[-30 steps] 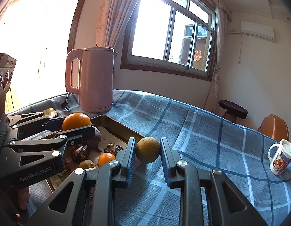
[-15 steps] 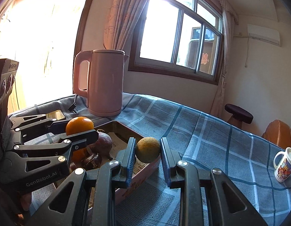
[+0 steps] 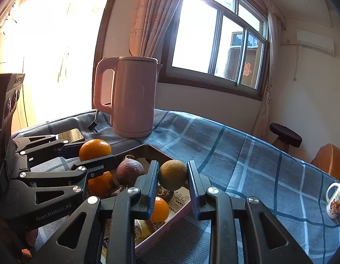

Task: Organize fruits

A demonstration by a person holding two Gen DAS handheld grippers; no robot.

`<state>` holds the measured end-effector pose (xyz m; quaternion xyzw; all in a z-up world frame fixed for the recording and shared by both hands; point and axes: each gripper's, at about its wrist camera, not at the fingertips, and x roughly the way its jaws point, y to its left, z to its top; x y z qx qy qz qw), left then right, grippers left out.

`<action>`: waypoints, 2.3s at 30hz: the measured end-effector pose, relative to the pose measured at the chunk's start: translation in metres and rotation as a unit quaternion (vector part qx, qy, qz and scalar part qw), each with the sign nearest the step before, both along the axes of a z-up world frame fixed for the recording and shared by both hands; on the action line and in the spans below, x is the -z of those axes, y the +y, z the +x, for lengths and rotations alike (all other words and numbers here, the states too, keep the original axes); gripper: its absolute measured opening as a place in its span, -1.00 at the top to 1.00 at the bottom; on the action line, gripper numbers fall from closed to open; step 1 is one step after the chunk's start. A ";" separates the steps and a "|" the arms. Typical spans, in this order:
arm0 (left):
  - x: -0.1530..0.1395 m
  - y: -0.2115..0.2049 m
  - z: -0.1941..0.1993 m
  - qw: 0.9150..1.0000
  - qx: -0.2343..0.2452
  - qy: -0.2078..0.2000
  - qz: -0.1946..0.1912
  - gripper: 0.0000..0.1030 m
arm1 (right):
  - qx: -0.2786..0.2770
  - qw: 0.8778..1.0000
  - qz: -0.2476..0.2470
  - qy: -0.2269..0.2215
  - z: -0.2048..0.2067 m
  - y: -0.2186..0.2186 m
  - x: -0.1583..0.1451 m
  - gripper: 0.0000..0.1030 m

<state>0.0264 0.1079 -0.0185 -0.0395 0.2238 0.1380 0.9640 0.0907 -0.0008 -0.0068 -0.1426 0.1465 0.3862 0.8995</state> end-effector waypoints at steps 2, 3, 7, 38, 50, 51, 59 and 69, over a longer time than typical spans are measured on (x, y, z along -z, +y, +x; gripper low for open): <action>0.000 0.002 -0.001 1.000 -0.002 0.001 0.000 0.30 | -0.003 1.000 -0.001 0.001 0.000 0.002 0.000 0.46; 0.000 0.003 -0.002 1.000 -0.003 0.002 0.000 0.30 | -0.004 1.000 -0.001 0.002 0.001 0.003 0.000 0.46; 0.001 0.007 -0.004 1.000 -0.007 0.005 0.001 0.30 | -0.012 1.000 -0.003 0.005 0.000 0.010 0.001 0.46; 0.018 0.016 0.005 0.997 0.011 0.075 -0.009 0.29 | -0.045 0.991 -0.083 0.091 0.010 0.050 0.047 0.46; 0.007 0.013 -0.010 1.000 0.002 0.020 -0.008 -0.52 | -0.030 0.995 -0.055 0.071 0.002 0.031 0.039 -0.33; 0.005 0.011 -0.010 1.000 0.004 0.019 -0.007 -0.52 | -0.028 0.996 -0.052 0.068 0.000 0.028 0.038 -0.33; -0.007 0.001 -0.019 1.000 0.002 -0.009 -0.001 -0.62 | 0.008 0.998 -0.016 0.066 0.004 -0.002 0.029 -0.34; -0.016 -0.009 -0.024 1.000 0.001 -0.025 0.008 -0.79 | 0.055 0.998 0.029 0.026 -0.006 -0.042 0.006 -0.55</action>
